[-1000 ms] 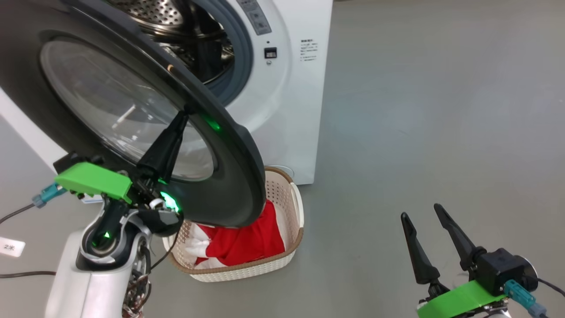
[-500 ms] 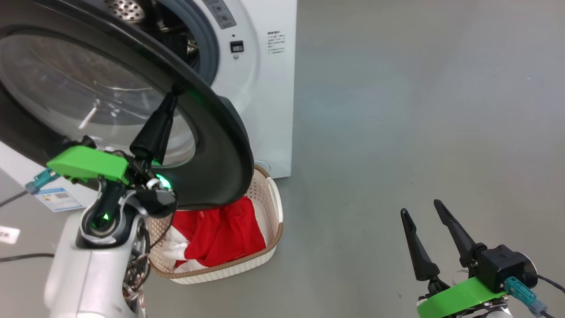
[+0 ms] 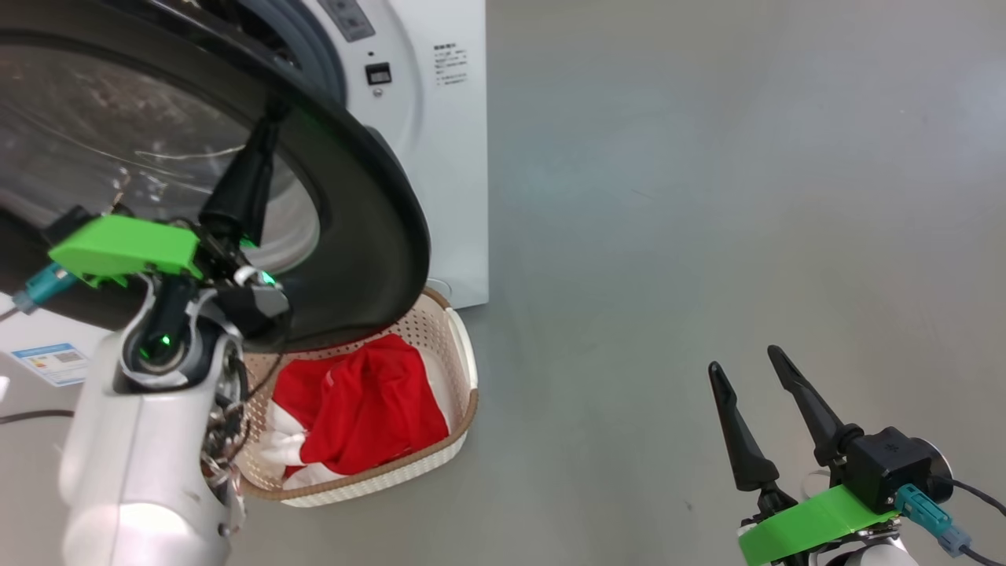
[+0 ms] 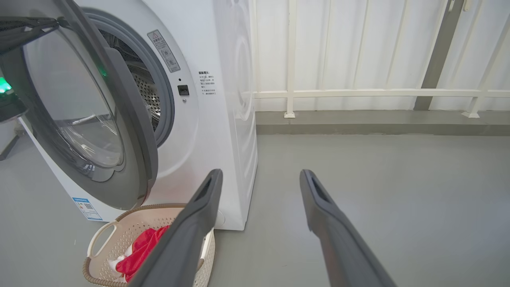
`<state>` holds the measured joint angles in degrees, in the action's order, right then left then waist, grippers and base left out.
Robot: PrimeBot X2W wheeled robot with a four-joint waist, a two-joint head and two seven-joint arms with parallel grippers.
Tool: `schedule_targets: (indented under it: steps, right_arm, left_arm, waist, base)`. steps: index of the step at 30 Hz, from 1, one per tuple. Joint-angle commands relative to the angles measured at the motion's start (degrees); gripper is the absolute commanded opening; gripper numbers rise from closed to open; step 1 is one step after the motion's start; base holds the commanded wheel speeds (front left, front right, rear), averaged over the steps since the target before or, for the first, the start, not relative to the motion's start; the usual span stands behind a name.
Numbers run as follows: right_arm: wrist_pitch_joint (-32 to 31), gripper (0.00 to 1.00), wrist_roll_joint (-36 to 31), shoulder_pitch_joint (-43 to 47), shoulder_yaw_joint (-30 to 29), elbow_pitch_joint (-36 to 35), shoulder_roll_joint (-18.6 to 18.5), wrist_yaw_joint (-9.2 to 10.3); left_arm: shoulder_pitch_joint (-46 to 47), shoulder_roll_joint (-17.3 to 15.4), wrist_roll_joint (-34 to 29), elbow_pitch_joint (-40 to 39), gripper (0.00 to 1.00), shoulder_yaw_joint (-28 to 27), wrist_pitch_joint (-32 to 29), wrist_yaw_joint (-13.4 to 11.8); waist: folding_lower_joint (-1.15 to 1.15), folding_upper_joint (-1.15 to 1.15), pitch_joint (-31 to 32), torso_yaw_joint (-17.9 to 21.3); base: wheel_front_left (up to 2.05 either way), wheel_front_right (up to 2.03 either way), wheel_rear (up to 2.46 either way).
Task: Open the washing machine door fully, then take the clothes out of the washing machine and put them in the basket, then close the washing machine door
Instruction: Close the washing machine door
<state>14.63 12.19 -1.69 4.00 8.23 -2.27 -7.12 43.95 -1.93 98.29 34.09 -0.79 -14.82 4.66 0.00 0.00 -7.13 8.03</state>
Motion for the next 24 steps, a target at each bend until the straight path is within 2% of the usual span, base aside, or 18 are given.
schedule_targets:
  steps: [1,24]
  right_arm:
    - [0.4,1.0,-0.3,-2.1,1.2,-1.5,-0.6,-0.36]
    - [0.4,1.0,-0.8,-3.5,1.5,-1.7,-0.6,-0.36]
  left_arm:
    - [3.0,-2.1,-0.4,-0.6,0.0,-1.9,0.4,1.2]
    - [10.1,-3.4,-1.6,5.5,0.0,-4.0,1.5,2.8]
  waist:
    - [0.0,0.0,-0.7,0.7]
    - [0.0,0.0,-3.7,4.5]
  base:
    - [0.0,0.0,0.0]
    - [0.0,0.0,0.0]
